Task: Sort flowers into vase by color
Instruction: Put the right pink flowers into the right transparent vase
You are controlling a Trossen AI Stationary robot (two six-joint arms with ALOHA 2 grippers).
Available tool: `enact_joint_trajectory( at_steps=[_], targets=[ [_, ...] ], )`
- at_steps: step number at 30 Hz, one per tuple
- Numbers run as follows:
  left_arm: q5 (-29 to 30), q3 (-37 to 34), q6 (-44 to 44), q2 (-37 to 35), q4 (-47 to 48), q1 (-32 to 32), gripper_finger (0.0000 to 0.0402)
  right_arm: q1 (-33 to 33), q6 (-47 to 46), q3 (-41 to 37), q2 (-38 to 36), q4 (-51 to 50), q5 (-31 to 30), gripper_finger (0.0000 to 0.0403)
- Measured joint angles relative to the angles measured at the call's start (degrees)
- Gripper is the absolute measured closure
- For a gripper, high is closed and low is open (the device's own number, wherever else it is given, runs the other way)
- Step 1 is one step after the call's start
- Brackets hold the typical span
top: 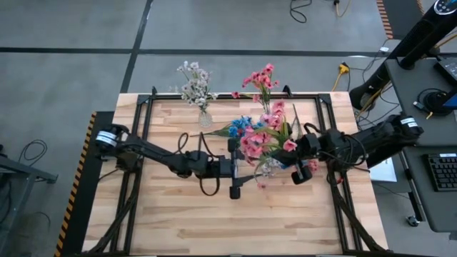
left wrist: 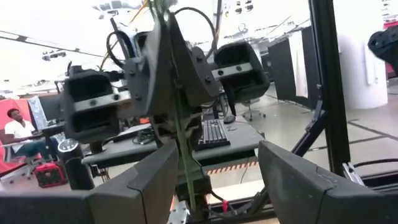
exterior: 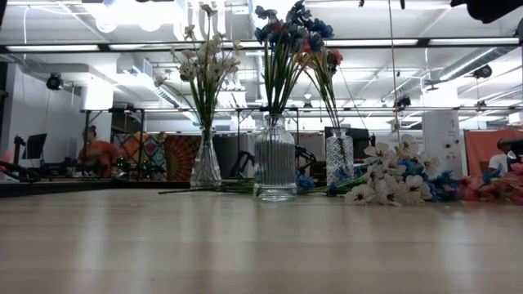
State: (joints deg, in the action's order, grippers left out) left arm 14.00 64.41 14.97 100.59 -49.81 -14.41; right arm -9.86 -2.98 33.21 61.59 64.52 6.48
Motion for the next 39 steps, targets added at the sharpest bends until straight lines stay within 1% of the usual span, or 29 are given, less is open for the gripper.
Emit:
enact_joint_trajectory(
  at_steps=[4,9,17,25,27,29,31,34,35,36,39],
  targets=[
    [0.26,3.6,1.11,3.68,-0.07,0.2,0.0196,0.0,0.0,1.19,2.16,1.09,0.06,0.0391],
    [0.5,6.99,1.02,6.87,0.23,0.86,0.0196,0.0,-0.83,2.47,3.76,1.04,2.59,0.0391],
    [0.5,9.6,-0.6,8.94,1.12,1.88,0.0196,0.0,-0.92,2.77,3.89,1.45,3.04,0.0391],
    [0.48,11.73,0.06,10.5,1.64,2.68,0.0201,0.0,-0.11,2.77,6.82,6.69,3.02,0.0391],
    [0.48,11.7,0.6,10.5,1.62,2.6,0.0217,0.0,0.04,2.77,6.87,6.64,3.0,0.0391],
    [0.48,11.64,0.63,10.5,1.64,2.6,0.0248,0.0,0.15,2.77,6.86,6.63,2.99,0.039],
    [0.48,11.57,0.65,10.5,1.7,2.62,0.0292,0.0,0.77,2.77,6.79,6.73,2.99,0.039],
    [0.5,11.55,0.67,10.5,1.96,2.65,0.0369,0.0,1.18,2.77,6.79,7.1,2.99,0.039],
    [0.51,11.52,0.65,10.5,2.02,2.66,0.0385,0.0,1.35,2.77,6.79,7.08,2.99,0.039],
    [0.52,11.51,0.58,10.5,2.03,2.64,0.0391,0.0,1.41,2.77,6.79,7.05,3.01,0.039],
    [1.39,11.63,0.61,10.47,2.56,2.64,0.0382,0.0,1.5,2.77,6.83,7.03,2.99,0.039]
  ],
)
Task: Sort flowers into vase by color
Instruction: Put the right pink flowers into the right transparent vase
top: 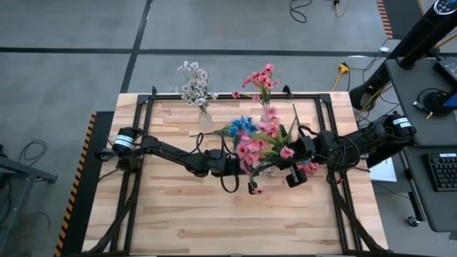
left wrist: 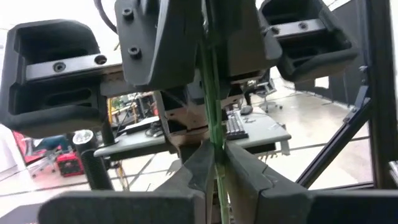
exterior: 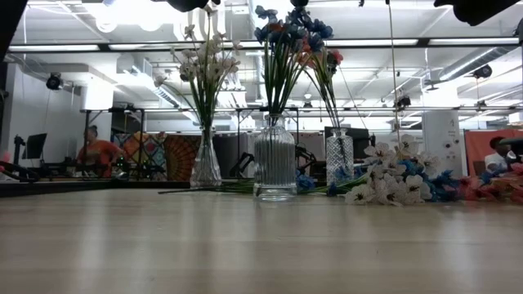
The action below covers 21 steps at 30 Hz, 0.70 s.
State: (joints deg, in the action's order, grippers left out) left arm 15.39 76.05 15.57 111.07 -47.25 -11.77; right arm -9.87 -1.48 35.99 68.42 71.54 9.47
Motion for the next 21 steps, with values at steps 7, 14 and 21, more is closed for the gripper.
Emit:
enact_joint_trajectory(
  at_steps=[7,14,21],
  targets=[
    [0.14,-0.02,0.0,-0.07,0.25,0.0,0.0397,0.0,0.04,0.0,0.0,-0.06,0.02,0.039],
    [-0.98,1.37,-3.26,-0.09,2.03,0.51,0.0378,0.0,0.74,0.0,0.0,-0.04,0.0,0.039],
    [-1.41,2.34,-3.06,-0.13,3.74,1.09,0.0328,0.0,1.11,0.0,0.02,-0.1,-0.02,0.039]
  ],
)
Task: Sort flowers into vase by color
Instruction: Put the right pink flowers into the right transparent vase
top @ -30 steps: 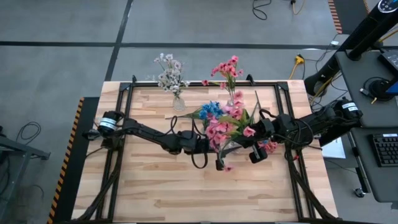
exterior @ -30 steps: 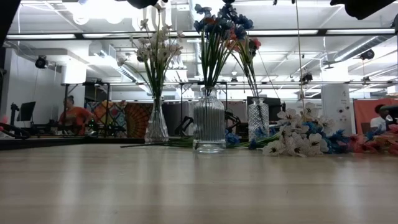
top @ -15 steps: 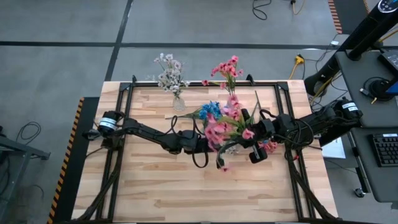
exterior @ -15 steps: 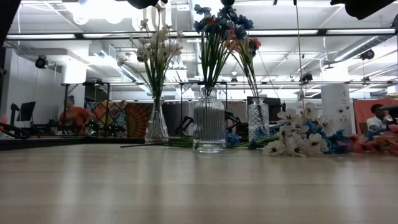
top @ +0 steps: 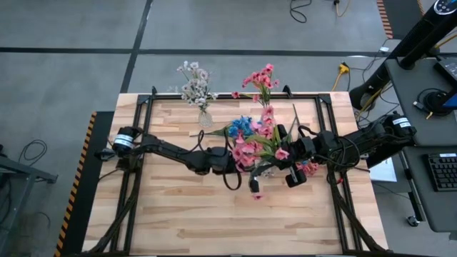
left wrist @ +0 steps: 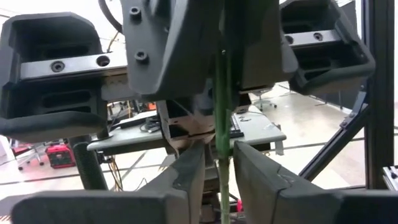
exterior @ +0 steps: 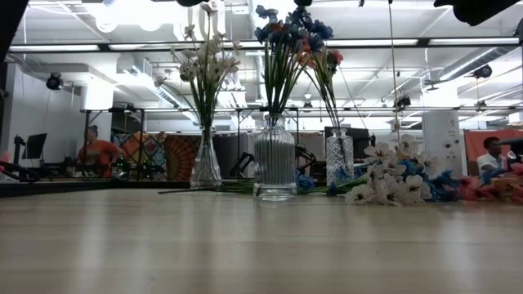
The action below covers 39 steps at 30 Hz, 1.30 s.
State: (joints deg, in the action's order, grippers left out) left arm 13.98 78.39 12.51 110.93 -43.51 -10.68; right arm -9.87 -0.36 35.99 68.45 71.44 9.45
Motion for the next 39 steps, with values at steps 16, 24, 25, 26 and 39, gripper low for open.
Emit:
enact_joint_trajectory(
  at_steps=[16,24,25,26,39],
  targets=[
    [0.04,0.31,1.99,-0.02,1.75,0.02,0.0392,-0.02,0.39,0.0,0.0,-0.91,0.04,0.039],
    [3.22,0.29,3.4,-0.77,4.55,-1.29,0.0399,-0.02,-1.1,0.0,-0.15,-2.89,0.11,0.0377],
    [4.54,0.28,3.93,-1.09,5.52,-1.6,0.0399,-0.02,-1.11,0.0,-0.27,-3.52,0.11,0.0371],
    [5.45,0.28,4.36,-1.34,6.1,-1.9,0.04,-0.02,-1.14,0.0,-0.42,-4.11,0.1,0.0363],
    [14.56,0.31,4.42,-5.18,19.34,-4.19,0.0401,0.02,-1.14,-0.02,-6.96,-19.73,-0.53,0.0265]
  ],
)
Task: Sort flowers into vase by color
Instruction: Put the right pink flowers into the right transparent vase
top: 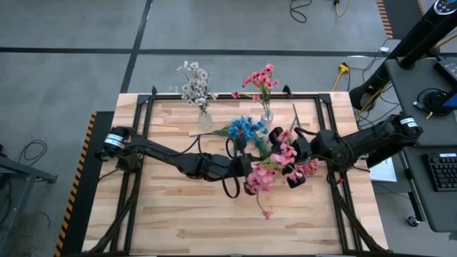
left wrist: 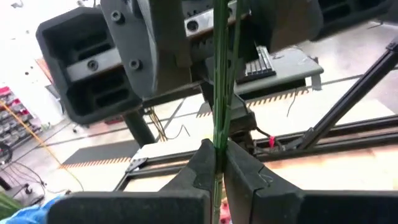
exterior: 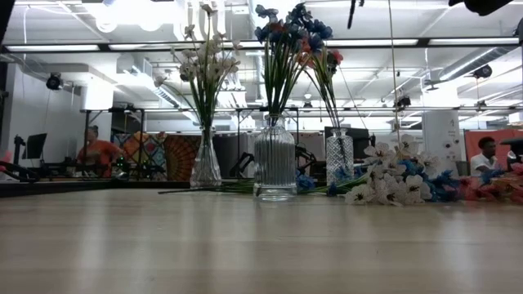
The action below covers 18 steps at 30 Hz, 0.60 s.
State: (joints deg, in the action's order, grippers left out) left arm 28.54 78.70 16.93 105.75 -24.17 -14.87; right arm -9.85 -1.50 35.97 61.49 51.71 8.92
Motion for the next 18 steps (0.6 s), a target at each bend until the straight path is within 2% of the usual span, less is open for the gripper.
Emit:
enact_joint_trajectory(
  at_steps=[4,8,12,18],
  targets=[
    [1.36,0.0,-1.38,-0.85,3.31,-0.11,0.0401,0.0,-0.02,0.14,-3.1,-5.09,-0.08,0.0263],
    [1.98,0.0,-2.23,-1.0,4.9,-0.14,0.0401,0.0,0.0,1.79,-5.21,-12.66,-0.13,0.0279],
    [1.99,0.0,-2.44,-1.02,4.73,-0.14,0.0401,0.0,0.36,4.52,-5.13,-18.69,-0.13,0.0318],
    [1.94,0.0,-3.7,-1.22,4.27,-0.2,0.0378,0.04,2.15,5.84,-4.67,-20.1,-0.17,0.0387]
  ],
)
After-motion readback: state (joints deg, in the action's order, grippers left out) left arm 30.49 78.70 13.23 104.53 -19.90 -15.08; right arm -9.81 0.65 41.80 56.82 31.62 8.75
